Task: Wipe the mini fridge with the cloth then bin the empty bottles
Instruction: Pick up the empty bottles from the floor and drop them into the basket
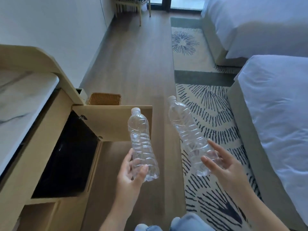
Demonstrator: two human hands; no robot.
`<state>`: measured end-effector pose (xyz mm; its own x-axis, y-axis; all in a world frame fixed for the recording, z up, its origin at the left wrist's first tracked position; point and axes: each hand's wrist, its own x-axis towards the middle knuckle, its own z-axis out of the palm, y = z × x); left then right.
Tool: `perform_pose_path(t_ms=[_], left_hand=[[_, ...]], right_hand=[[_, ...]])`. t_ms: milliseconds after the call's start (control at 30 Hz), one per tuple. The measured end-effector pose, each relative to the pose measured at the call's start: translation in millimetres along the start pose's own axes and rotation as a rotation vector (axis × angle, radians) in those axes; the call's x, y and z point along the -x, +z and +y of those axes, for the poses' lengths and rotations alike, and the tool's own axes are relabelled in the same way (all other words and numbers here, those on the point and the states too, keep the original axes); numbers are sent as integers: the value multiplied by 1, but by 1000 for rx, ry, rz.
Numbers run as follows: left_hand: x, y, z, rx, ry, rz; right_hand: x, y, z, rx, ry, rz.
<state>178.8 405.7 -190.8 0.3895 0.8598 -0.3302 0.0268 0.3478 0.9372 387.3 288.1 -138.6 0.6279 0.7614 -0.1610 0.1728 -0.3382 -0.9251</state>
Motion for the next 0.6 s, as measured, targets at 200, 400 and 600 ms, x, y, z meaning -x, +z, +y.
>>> perform_pose_path(t_ms=[200,400,600], left_hand=[[-30,32,23,-1,36,8],[-90,111,37,60,77,28],[-172,221,76,173,24,74]], right_hand=[[-33,-21,3,-34,18,59],[-122,-64,8,-111,1,40],[-229,-145,11,-151,16,9]])
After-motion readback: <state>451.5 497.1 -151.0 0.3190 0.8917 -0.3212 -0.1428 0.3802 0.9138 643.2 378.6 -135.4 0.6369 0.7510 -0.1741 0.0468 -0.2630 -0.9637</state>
